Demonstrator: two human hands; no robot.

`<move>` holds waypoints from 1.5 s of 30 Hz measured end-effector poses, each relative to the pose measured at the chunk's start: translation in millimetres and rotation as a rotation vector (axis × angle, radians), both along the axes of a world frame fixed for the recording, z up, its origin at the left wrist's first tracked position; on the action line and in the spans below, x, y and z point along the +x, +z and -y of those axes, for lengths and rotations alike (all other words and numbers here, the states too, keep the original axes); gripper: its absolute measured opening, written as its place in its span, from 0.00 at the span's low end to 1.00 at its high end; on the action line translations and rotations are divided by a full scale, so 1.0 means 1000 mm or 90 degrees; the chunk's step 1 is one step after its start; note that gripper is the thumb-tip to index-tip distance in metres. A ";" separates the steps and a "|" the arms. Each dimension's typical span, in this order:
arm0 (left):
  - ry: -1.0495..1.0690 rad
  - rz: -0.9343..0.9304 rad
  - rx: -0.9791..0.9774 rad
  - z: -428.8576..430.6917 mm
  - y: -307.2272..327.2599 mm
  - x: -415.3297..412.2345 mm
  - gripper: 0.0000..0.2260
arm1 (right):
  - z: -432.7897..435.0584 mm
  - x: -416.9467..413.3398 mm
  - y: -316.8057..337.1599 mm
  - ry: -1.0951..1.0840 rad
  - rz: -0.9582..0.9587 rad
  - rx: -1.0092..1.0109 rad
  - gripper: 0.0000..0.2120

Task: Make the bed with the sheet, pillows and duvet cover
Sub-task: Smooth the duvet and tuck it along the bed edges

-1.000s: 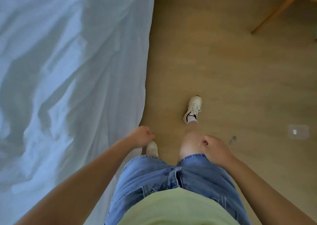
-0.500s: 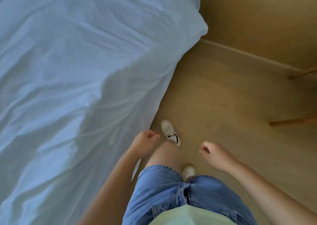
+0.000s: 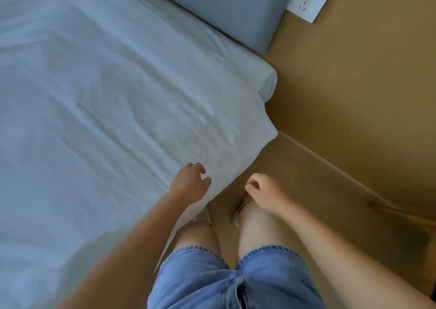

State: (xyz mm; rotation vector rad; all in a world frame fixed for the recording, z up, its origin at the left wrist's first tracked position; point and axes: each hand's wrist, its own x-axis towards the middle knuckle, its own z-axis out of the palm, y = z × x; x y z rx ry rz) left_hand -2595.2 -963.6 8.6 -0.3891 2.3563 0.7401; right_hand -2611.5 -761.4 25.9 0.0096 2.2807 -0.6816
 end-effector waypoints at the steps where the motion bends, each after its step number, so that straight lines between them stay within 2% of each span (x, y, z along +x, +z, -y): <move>1: -0.012 0.007 -0.003 -0.009 -0.003 -0.021 0.18 | -0.003 -0.027 -0.005 -0.003 -0.007 -0.002 0.08; 4: 0.027 0.025 -0.001 -0.038 -0.023 -0.082 0.21 | -0.018 -0.111 -0.034 -0.017 -0.018 -0.003 0.09; 8: 0.235 0.067 0.041 -0.081 -0.057 -0.167 0.22 | -0.035 -0.228 -0.087 -0.069 -0.045 0.004 0.14; 11: 0.349 0.088 0.066 -0.104 -0.074 -0.224 0.23 | -0.035 -0.291 -0.118 -0.058 -0.054 -0.013 0.18; 14: 0.471 0.043 0.040 -0.112 -0.086 -0.269 0.27 | -0.020 -0.328 -0.142 -0.001 0.023 -0.074 0.29; 16: 0.580 0.031 0.045 -0.111 -0.095 -0.299 0.34 | -0.008 -0.339 -0.149 0.047 0.068 -0.100 0.33; 17: 0.646 0.055 0.058 -0.111 -0.102 -0.314 0.39 | -0.002 -0.341 -0.154 0.067 0.094 -0.123 0.30; 19: 0.775 0.135 0.061 -0.111 -0.113 -0.336 0.46 | 0.007 -0.339 -0.160 0.095 0.163 -0.158 0.09; 20: 0.795 0.157 0.046 -0.110 -0.119 -0.340 0.45 | 0.008 -0.337 -0.162 0.133 0.178 -0.155 0.04; 21: 0.780 0.158 0.024 -0.108 -0.125 -0.341 0.40 | 0.011 -0.335 -0.162 0.184 0.189 -0.140 0.08; 23: 0.717 0.122 0.003 -0.100 -0.126 -0.336 0.21 | 0.014 -0.328 -0.161 0.260 0.199 -0.103 0.03; 24: 0.710 0.101 0.015 -0.094 -0.123 -0.332 0.12 | 0.016 -0.327 -0.156 0.244 0.180 -0.090 0.08; 25: 0.725 0.075 0.040 -0.087 -0.117 -0.329 0.06 | 0.018 -0.328 -0.148 0.193 0.168 -0.112 0.07; 26: 0.759 0.032 0.085 -0.082 -0.108 -0.328 0.05 | 0.019 -0.332 -0.135 0.123 0.147 -0.154 0.04; 28: 0.830 -0.110 0.188 -0.080 -0.077 -0.336 0.12 | 0.014 -0.351 -0.100 0.052 0.061 -0.234 0.11; 30: 0.809 -0.252 0.282 -0.095 -0.041 -0.358 0.11 | -0.006 -0.378 -0.060 0.033 -0.048 -0.294 0.14; 33: 0.755 -0.327 0.339 -0.125 -0.023 -0.409 0.08 | -0.041 -0.422 -0.030 0.016 -0.176 -0.273 0.11; 35: 0.725 -0.300 0.345 -0.134 -0.046 -0.429 0.08 | -0.052 -0.438 -0.054 -0.002 -0.213 -0.171 0.12; 37: 0.663 -0.213 0.338 -0.137 -0.088 -0.435 0.05 | -0.053 -0.437 -0.097 -0.024 -0.195 -0.050 0.09; 38: 0.651 -0.163 0.321 -0.137 -0.109 -0.434 0.06 | -0.053 -0.431 -0.120 -0.041 -0.163 0.010 0.06; 39: 0.645 -0.114 0.308 -0.137 -0.123 -0.435 0.11 | -0.053 -0.424 -0.142 -0.059 -0.131 0.060 0.07; 41: 0.620 -0.090 0.322 -0.138 -0.138 -0.433 0.18 | -0.052 -0.415 -0.174 -0.118 -0.113 0.079 0.18; 44: 0.640 -0.103 0.450 -0.146 -0.135 -0.394 0.20 | -0.055 -0.401 -0.189 -0.212 -0.172 0.030 0.27; 45: 0.645 -0.092 0.439 -0.151 -0.133 -0.367 0.20 | -0.061 -0.393 -0.193 -0.253 -0.170 0.027 0.29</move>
